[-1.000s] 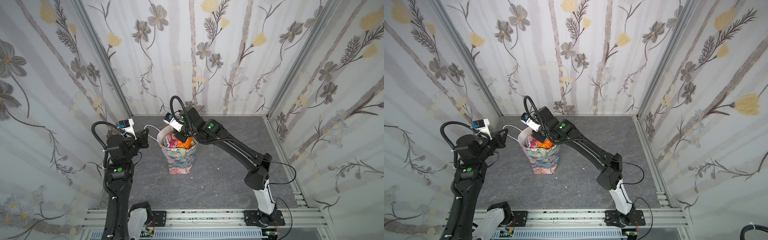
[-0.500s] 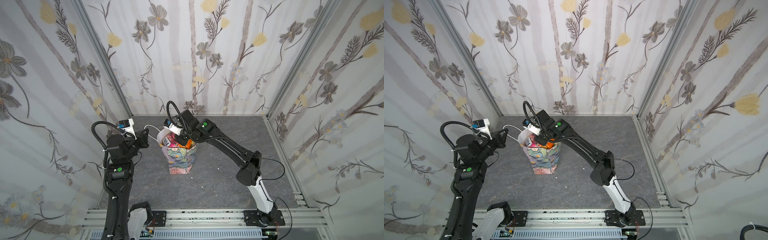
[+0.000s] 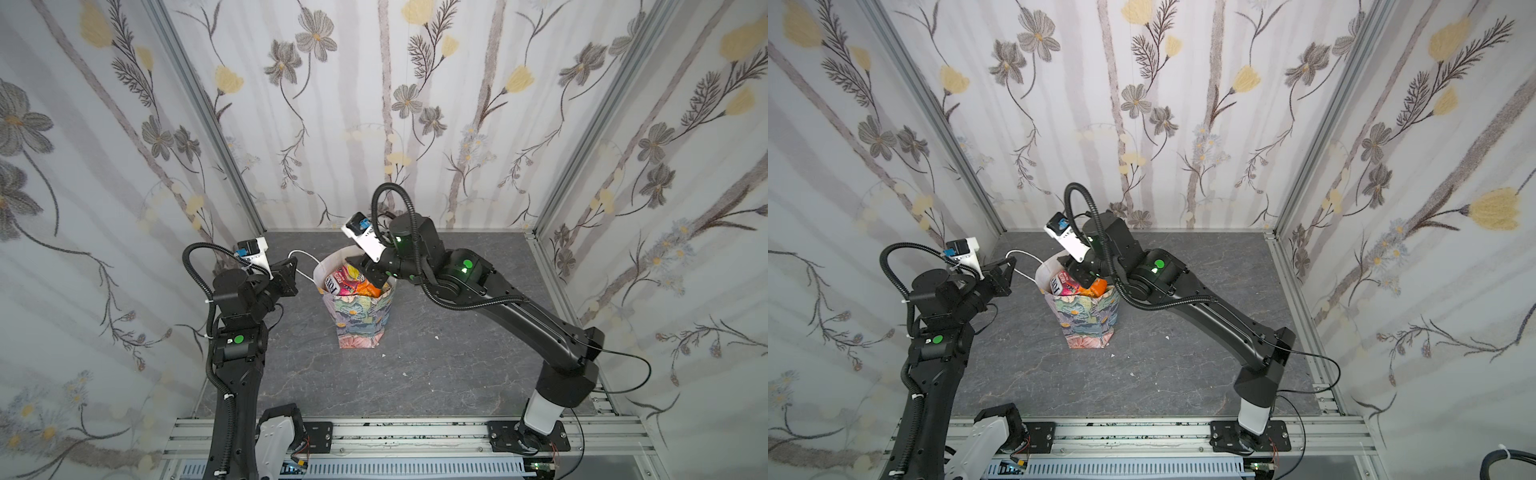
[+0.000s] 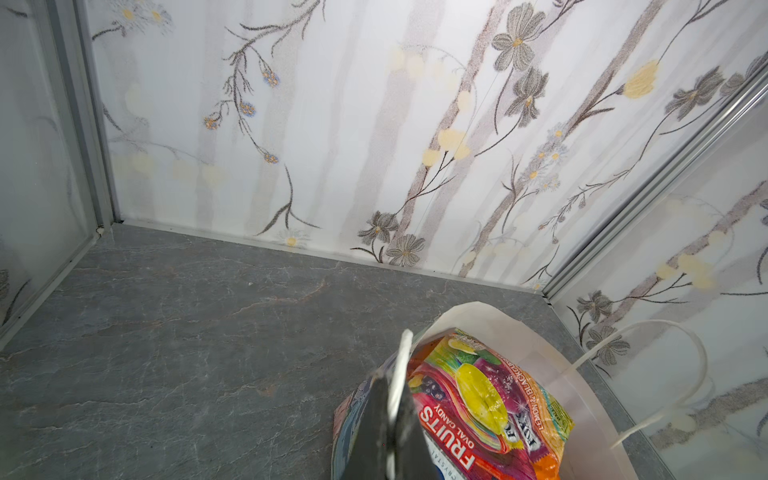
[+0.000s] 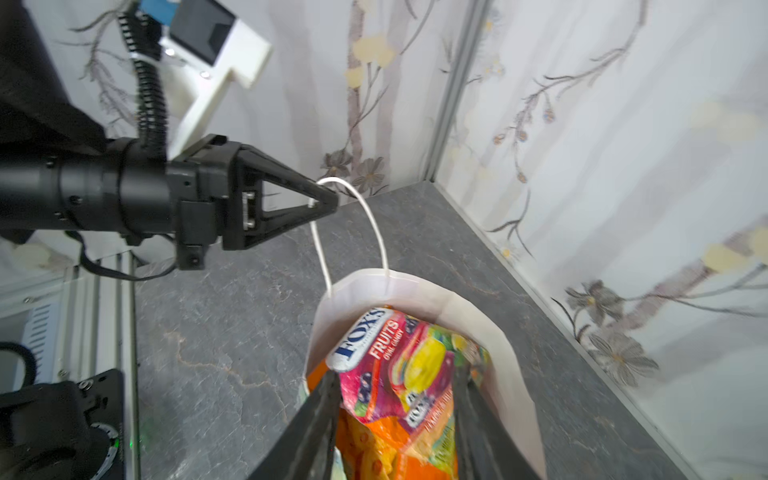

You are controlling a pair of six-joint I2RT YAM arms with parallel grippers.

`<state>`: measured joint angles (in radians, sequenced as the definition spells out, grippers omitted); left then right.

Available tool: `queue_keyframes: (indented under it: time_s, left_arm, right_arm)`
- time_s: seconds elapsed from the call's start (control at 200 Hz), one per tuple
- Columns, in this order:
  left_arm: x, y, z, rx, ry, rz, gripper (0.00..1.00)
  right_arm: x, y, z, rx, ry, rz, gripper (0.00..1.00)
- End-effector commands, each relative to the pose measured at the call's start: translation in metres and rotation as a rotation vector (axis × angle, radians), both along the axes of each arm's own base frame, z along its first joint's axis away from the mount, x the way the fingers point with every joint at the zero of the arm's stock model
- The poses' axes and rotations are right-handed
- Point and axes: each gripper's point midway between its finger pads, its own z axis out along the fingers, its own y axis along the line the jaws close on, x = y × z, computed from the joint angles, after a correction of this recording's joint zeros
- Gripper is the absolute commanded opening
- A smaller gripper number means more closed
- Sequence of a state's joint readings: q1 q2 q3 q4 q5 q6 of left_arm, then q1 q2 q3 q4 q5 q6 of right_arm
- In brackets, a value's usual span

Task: Place the snacks into the paper bag
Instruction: 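Raise the open right gripper up out of the paper bag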

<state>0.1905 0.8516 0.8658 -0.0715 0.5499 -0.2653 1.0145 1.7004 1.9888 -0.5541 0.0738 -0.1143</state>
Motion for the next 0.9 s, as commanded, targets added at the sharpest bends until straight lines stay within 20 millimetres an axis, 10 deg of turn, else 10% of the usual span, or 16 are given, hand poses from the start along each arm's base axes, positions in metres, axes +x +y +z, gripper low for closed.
queue_keyframes:
  time_s: [0.0, 0.185, 0.57, 0.894]
  left_arm:
    - [0.001, -0.001, 0.018, 0.006, -0.065, -0.010, 0.00]
    - [-0.001, -0.001, 0.020, 0.004, -0.074, -0.010, 0.00]
    - [-0.002, -0.005, 0.022, -0.002, -0.076, -0.028, 0.00]
    - [0.000, -0.011, 0.027, -0.032, -0.084, -0.062, 0.00]
  right_arm:
    - [-0.002, -0.036, 0.023, 0.130, 0.015, -0.110, 0.45]
    - [0.003, -0.079, -0.009, 0.183, 0.149, -0.178, 0.61]
    - [0.051, -0.080, -0.062, 0.252, 0.281, -0.248, 0.62]
    - [0.100, -0.079, -0.051, 0.219, 0.217, -0.295, 0.00]
